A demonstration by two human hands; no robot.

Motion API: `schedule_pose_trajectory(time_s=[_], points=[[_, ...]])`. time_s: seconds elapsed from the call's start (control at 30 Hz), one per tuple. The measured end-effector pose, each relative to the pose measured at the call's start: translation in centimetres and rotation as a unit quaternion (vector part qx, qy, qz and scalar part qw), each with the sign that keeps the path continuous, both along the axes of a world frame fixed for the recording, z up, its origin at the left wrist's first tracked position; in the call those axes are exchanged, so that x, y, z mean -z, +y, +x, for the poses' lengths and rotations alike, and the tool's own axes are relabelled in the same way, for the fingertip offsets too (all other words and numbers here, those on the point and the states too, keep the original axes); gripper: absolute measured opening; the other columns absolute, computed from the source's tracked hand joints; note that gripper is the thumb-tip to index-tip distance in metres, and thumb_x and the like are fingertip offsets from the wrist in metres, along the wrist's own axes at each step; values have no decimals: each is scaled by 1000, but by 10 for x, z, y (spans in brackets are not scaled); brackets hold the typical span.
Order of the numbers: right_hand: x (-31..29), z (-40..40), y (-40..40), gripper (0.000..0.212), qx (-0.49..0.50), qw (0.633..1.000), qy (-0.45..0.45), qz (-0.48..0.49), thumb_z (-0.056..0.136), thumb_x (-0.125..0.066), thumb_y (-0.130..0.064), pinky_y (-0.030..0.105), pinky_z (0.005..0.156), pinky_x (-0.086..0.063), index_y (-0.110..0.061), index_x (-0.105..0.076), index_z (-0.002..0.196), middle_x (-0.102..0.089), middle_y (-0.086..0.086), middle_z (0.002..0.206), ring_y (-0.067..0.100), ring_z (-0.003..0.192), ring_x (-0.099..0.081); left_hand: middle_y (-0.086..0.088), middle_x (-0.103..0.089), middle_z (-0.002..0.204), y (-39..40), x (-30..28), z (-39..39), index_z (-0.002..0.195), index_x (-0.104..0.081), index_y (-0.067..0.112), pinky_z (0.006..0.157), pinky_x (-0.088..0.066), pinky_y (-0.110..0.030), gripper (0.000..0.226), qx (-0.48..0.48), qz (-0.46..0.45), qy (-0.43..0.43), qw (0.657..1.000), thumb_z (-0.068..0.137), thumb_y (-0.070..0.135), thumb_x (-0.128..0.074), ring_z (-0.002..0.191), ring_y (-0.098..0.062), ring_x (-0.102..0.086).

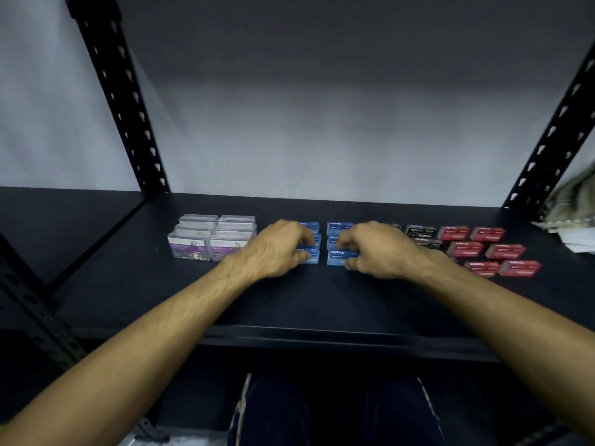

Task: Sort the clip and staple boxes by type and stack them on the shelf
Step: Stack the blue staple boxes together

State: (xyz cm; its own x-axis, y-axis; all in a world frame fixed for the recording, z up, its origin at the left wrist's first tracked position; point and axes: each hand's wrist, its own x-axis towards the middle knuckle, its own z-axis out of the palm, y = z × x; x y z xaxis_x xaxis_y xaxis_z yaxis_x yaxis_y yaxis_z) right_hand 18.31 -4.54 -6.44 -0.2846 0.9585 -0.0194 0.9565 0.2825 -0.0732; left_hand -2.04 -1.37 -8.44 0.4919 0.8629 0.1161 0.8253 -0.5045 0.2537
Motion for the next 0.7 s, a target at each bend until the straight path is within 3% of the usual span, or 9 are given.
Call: schedule_pose_trajectory(time_s=[0.17, 0.47, 0.7], points=[[10, 1, 2, 16, 13, 998, 66, -17, 90, -67, -23, 32, 80, -53, -23, -69, 106, -69, -1, 101, 18, 88, -64, 6, -69, 108, 4, 5, -1, 107, -70, 27, 85, -49, -29, 17, 7, -20, -16, 1000, 90, 28, -67, 99, -15, -63], [20, -9, 7, 16, 2, 992, 125, -9, 90, -66, -22, 25, 73, -44, -23, -71, 106, -66, -4, 100, 16, 86, -61, 11, -67, 105, 8, 5, -11, 107, -70, 27, 79, -42, -23, 18, 12, -26, -18, 999, 89, 30, -69, 92, -7, -59], [23, -17, 12, 17, -7, 992, 127, -6, 91, -66, -22, 31, 80, -52, -22, -71, 108, -68, -2, 106, 16, 90, -63, 7, -69, 108, 9, 3, -15, 107, -70, 24, 80, -42, -22, 19, 15, -26, -20, 999, 89, 29, -68, 99, -12, -62]])
